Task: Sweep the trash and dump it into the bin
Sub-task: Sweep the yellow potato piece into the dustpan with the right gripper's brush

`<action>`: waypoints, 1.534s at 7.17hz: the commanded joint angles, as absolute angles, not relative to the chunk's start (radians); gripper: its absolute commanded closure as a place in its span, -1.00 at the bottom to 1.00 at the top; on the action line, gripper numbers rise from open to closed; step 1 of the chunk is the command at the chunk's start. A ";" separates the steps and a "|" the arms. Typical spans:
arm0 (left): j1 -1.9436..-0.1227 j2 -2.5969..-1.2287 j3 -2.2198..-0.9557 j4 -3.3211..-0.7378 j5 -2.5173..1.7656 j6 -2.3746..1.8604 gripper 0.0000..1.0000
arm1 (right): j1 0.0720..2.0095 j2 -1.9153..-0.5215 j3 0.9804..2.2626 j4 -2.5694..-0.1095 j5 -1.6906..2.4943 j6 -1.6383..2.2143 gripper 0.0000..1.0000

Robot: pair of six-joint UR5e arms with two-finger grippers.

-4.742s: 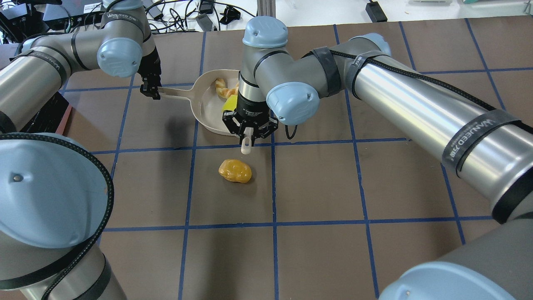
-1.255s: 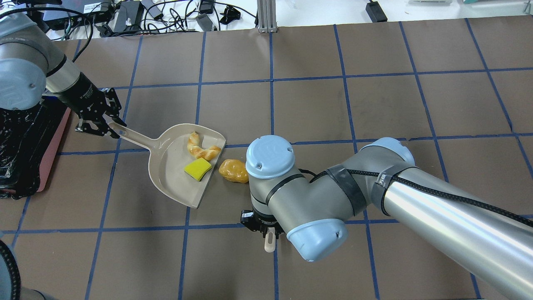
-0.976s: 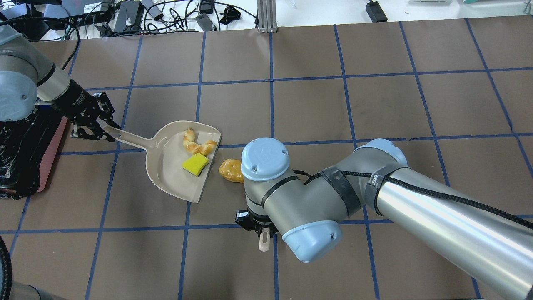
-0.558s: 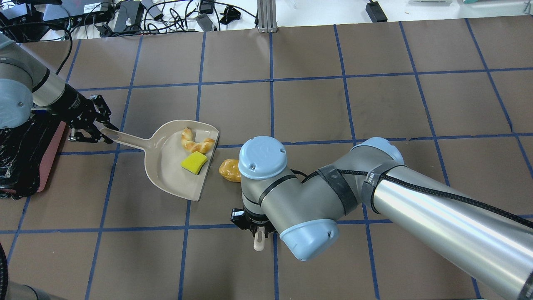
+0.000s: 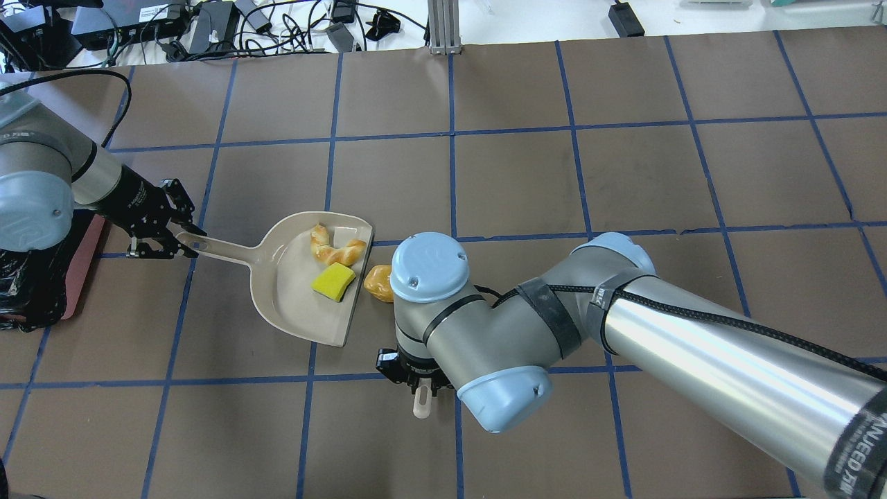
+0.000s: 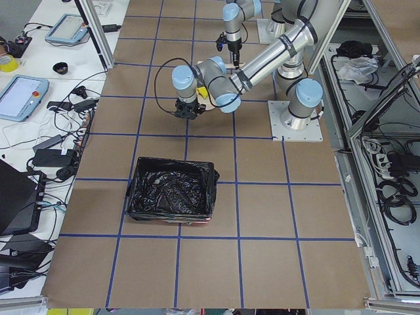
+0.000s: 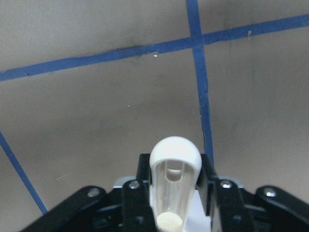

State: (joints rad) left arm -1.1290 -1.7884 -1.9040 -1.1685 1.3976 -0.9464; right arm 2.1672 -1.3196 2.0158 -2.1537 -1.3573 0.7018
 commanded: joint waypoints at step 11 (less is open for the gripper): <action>-1.137 -1.781 -1.931 -1.154 1.450 -0.988 1.00 | 2.276 -1.052 1.675 -2.218 -1.261 0.936 1.00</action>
